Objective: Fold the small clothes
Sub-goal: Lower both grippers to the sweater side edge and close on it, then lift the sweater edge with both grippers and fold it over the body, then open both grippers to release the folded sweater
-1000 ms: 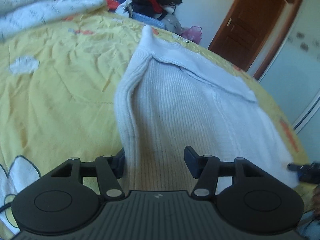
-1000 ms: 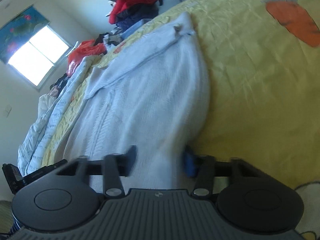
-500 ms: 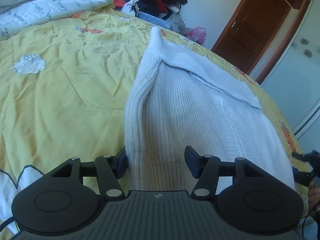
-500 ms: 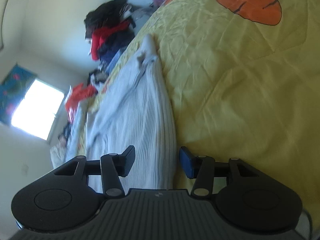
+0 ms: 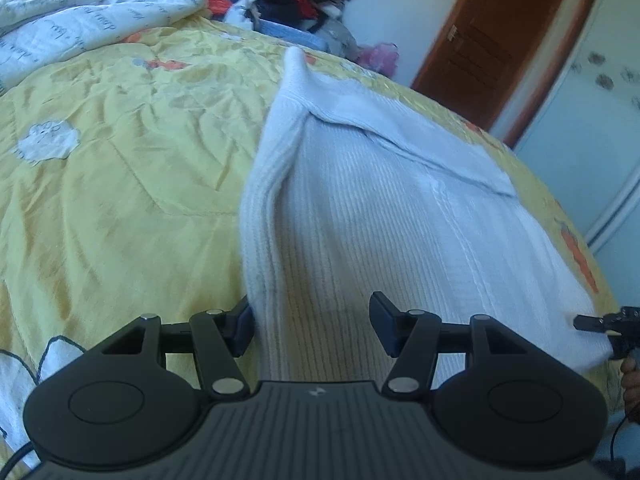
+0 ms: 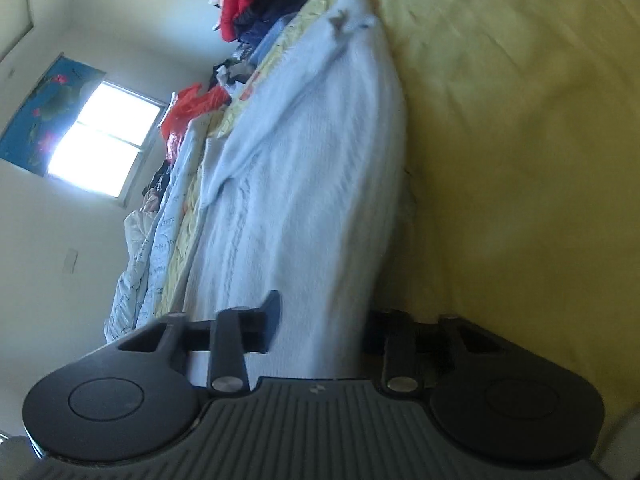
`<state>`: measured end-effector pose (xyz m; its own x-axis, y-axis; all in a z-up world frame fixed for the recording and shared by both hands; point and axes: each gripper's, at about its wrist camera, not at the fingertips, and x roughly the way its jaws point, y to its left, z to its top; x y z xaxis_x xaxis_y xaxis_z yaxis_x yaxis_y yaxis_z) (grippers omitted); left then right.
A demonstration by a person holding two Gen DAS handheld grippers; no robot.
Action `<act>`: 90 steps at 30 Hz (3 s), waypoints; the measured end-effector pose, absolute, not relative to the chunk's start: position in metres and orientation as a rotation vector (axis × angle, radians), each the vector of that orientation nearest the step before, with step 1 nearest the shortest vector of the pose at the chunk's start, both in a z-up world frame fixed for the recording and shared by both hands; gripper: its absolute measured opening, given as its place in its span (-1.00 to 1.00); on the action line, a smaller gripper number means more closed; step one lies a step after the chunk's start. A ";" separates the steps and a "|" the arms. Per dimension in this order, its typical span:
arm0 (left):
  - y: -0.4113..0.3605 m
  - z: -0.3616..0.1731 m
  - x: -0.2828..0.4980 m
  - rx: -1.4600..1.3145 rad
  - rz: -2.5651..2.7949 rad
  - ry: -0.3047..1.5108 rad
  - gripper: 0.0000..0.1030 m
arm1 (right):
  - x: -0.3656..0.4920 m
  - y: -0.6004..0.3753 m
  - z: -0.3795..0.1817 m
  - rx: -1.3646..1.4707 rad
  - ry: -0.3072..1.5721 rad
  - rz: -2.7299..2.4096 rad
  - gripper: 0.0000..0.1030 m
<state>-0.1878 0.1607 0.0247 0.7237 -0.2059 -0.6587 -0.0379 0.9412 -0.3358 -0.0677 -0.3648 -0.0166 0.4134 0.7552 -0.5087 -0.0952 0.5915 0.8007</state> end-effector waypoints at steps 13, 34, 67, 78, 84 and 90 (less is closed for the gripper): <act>0.175 0.027 -0.181 -0.391 -0.086 0.827 -0.66 | -0.087 -0.374 -0.018 0.775 0.966 0.603 -0.76; 0.223 0.095 -0.112 -0.649 -0.234 0.721 -0.74 | -0.010 -0.361 0.060 0.920 0.754 0.790 -0.75; 0.107 0.057 0.183 0.322 -0.015 0.658 0.39 | 0.263 -0.260 0.058 0.371 0.765 0.416 0.45; 0.169 0.031 0.218 -0.010 -0.016 0.781 0.92 | 0.262 -0.230 0.030 0.083 0.669 0.433 0.68; 0.137 0.048 0.181 0.193 0.197 0.622 0.91 | 0.262 -0.228 0.035 0.079 0.665 0.380 0.62; 0.121 0.066 0.078 0.069 0.126 0.538 0.91 | 0.188 -0.250 0.063 0.281 0.536 0.387 0.81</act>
<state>0.0780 0.1213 0.0659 0.8511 0.1378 -0.5065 -0.1015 0.9899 0.0989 0.1878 -0.2500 0.0632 0.7906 0.4270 -0.4388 -0.2826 0.8903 0.3571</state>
